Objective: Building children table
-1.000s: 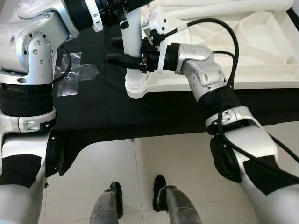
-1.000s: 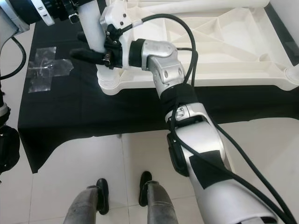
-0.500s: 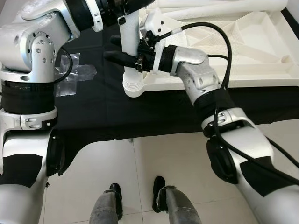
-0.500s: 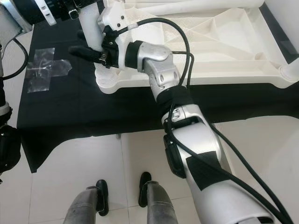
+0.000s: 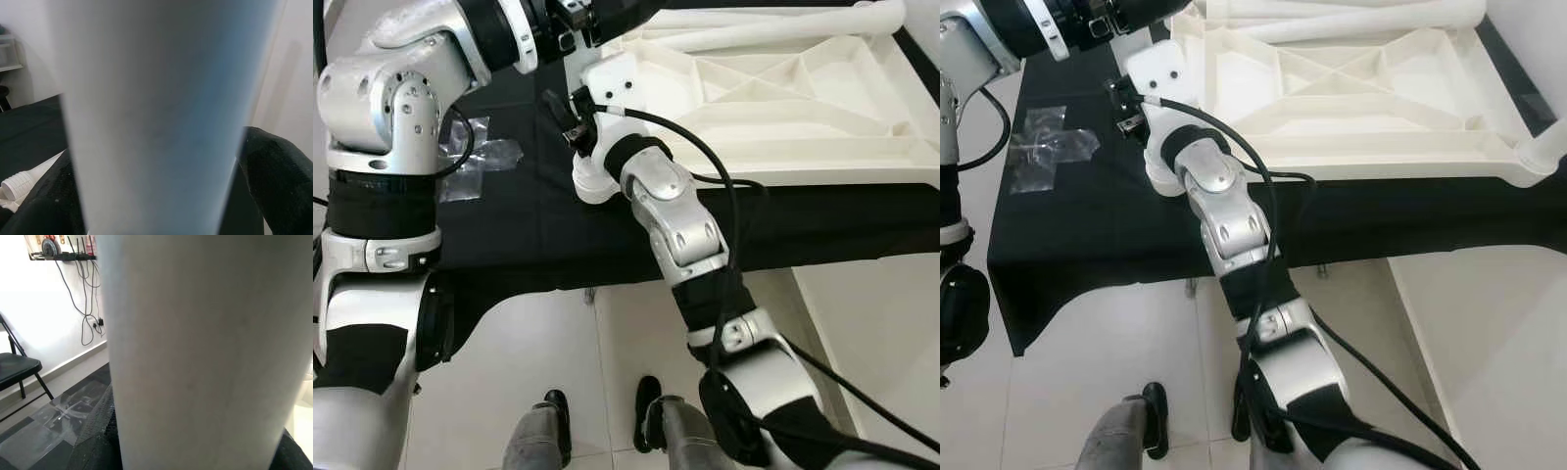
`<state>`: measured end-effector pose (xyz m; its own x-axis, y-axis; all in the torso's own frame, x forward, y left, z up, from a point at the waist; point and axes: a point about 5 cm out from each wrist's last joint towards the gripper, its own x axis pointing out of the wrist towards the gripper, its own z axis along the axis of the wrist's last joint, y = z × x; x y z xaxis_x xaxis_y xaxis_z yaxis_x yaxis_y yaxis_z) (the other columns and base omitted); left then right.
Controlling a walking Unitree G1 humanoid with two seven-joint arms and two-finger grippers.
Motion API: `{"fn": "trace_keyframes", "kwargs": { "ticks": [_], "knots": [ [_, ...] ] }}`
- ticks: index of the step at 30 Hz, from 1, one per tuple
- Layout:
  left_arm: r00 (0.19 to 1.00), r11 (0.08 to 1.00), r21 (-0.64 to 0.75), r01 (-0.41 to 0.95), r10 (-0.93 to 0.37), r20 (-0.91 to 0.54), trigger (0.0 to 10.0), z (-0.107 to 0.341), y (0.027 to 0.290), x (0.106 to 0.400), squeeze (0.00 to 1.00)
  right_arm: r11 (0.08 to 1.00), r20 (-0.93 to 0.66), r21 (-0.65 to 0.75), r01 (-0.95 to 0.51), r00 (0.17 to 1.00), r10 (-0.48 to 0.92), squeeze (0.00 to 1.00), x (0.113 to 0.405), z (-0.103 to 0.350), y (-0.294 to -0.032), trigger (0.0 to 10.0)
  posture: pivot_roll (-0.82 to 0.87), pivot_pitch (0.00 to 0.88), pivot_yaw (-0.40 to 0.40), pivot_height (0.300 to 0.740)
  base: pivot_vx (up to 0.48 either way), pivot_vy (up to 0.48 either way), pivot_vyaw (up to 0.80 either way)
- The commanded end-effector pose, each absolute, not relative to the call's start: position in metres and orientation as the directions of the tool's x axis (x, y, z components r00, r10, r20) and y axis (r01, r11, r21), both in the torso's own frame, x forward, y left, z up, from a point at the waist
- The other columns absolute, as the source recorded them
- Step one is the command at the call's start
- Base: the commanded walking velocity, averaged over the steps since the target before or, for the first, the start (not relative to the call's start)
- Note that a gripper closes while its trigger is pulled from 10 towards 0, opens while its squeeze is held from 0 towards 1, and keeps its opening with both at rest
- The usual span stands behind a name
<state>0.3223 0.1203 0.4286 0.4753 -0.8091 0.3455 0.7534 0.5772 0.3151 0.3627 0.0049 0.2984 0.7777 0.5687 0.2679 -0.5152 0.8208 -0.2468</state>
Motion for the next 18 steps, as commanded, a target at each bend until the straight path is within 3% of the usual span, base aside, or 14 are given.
{"fn": "trace_keyframes", "kwargs": {
  "ticks": [1, 5, 6, 8, 9, 16, 17, 18],
  "knots": [
    [0.454, 0.559, 0.341, 0.756, -0.822, 0.344, 10.0, 0.432, 0.115, 0.320, 0.00, 0.794, 0.091, -0.217, -0.568, 0.798, 0.595, 0.00, 0.365, 0.256, 0.014, 0.0, 0.10, 0.320, -0.037, 0.740, 0.000, 0.000, 0.00],
    [0.458, 0.562, 0.339, 0.754, -0.821, 0.342, 10.0, 0.430, 0.116, 0.320, 0.00, 0.824, 0.090, -0.208, -0.527, 0.829, 0.552, 0.00, 0.354, 0.257, 0.017, 0.0, 0.10, 0.320, -0.036, 0.740, 0.000, 0.000, 0.00],
    [0.460, 0.563, 0.339, 0.754, -0.820, 0.341, 2.7, 0.429, 0.116, 0.320, 0.00, 0.831, 0.090, -0.205, -0.518, 0.835, 0.543, 0.00, 0.352, 0.257, 0.017, 0.0, 0.10, 0.321, -0.036, 0.740, 0.000, 0.000, 0.00],
    [0.460, 0.563, 0.339, 0.754, -0.820, 0.341, 2.7, 0.429, 0.116, 0.320, 0.00, 0.831, 0.090, -0.205, -0.518, 0.835, 0.543, 0.00, 0.352, 0.257, 0.017, 0.0, 0.10, 0.321, -0.036, 0.740, 0.000, 0.000, 0.00],
    [0.460, 0.563, 0.339, 0.754, -0.820, 0.339, 0.0, 0.429, 0.117, 0.320, 0.00, 0.833, 0.090, -0.204, -0.514, 0.838, 0.539, 0.00, 0.351, 0.257, 0.017, 0.0, 0.10, 0.321, -0.036, 0.740, 0.000, 0.000, 0.00],
    [0.456, 0.559, 0.345, 0.754, -0.823, 0.338, 0.0, 0.429, 0.117, 0.321, 0.00, 0.832, 0.092, -0.205, -0.516, 0.836, 0.541, 0.00, 0.351, 0.255, 0.018, 0.0, 0.09, 0.320, -0.030, 0.740, 0.000, 0.000, 0.00],
    [0.455, 0.557, 0.346, 0.755, -0.825, 0.336, 0.0, 0.429, 0.117, 0.321, 0.00, 0.832, 0.092, -0.210, -0.513, 0.837, 0.539, 0.00, 0.352, 0.255, 0.018, 4.6, 0.09, 0.320, -0.028, 0.740, 0.000, 0.000, 0.00],
    [0.455, 0.557, 0.346, 0.755, -0.825, 0.336, 0.0, 0.429, 0.117, 0.321, 0.00, 0.832, 0.092, -0.210, -0.513, 0.837, 0.539, 0.00, 0.352, 0.255, 0.018, 4.6, 0.09, 0.320, -0.028, 0.740, 0.000, 0.000, 0.00]
  ]
}}
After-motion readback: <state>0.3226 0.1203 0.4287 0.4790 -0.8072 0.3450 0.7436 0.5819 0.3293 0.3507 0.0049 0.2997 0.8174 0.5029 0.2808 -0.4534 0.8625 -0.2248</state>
